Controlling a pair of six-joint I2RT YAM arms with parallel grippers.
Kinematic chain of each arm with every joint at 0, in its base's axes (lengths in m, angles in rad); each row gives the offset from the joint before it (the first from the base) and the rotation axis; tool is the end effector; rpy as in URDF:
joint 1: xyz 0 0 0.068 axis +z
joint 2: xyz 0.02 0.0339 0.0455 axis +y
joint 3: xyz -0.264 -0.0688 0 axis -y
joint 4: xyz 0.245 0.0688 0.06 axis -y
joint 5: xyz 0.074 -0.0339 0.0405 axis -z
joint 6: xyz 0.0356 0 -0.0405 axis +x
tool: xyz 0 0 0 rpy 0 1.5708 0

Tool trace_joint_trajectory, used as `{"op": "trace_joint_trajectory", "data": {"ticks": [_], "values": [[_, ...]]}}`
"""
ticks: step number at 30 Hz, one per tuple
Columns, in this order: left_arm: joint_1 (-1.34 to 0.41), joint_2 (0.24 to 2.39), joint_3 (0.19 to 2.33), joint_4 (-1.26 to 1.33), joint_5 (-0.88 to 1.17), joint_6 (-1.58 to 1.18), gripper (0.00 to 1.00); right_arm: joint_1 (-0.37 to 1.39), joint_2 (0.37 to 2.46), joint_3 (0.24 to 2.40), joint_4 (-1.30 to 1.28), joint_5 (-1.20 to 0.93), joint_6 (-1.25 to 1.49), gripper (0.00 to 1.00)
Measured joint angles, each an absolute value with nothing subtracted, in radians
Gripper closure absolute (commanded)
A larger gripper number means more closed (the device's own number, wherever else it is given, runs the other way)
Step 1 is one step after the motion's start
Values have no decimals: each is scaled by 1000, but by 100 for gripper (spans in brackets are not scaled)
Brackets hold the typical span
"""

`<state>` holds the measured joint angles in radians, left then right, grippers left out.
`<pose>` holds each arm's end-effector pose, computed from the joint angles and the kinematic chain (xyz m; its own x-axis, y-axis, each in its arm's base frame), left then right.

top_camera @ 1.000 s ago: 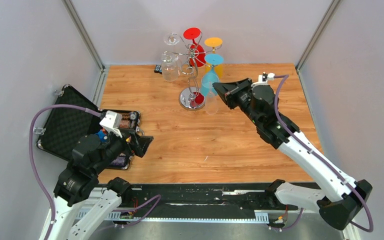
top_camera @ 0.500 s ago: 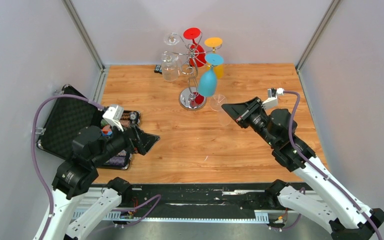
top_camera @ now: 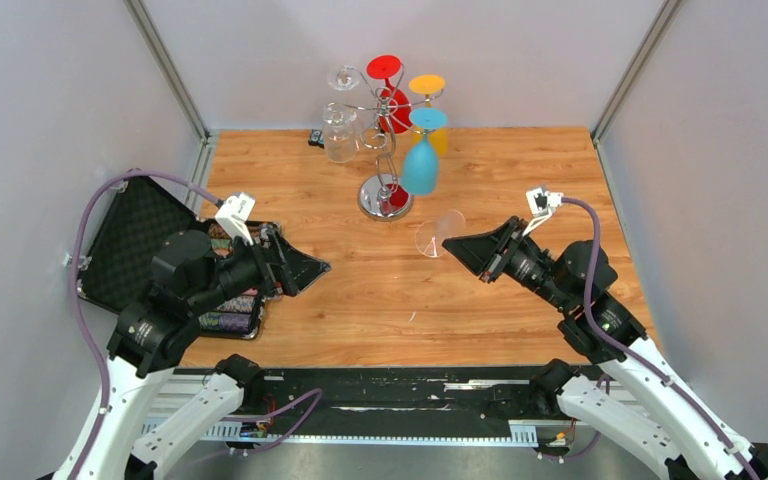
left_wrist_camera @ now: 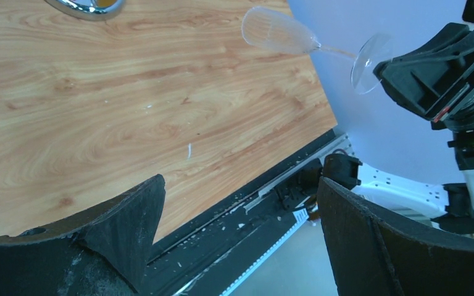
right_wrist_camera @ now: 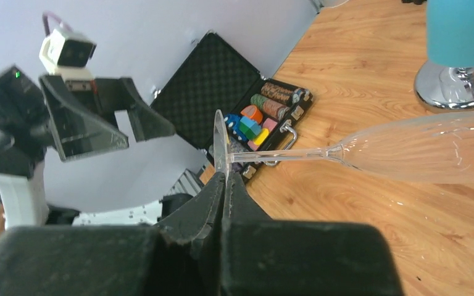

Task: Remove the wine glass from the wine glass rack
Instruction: Place the wine glass at the center of the board.

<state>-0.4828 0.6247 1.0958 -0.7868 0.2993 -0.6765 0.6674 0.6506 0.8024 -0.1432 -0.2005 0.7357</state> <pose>0.0834 -0.0555 0.3990 -0.6476 -0.3360 -0.6839 0.3673 0.6487 -0.6665 0.1149 0.0996 0.3707 -0.5070 0.4378 -0.7425 -0.5702 0.4757 0.6698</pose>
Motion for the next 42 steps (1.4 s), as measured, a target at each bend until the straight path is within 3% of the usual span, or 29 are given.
{"op": "trace_joint_trajectory", "data": {"ticks": [9,15,26,42], "values": [[-483,648,1105,-780,372,-759,0,692,639,757,-109,-383,534,100],[-483,654,1105,-766,443,-808,0,826,633,722,-52,-415,361,100],[-483,654,1072,-720,557,-885,0,1148,730,723,75,-291,10,100],[-483,651,1026,-693,647,-917,0,1302,897,791,233,-93,-242,100]]}}
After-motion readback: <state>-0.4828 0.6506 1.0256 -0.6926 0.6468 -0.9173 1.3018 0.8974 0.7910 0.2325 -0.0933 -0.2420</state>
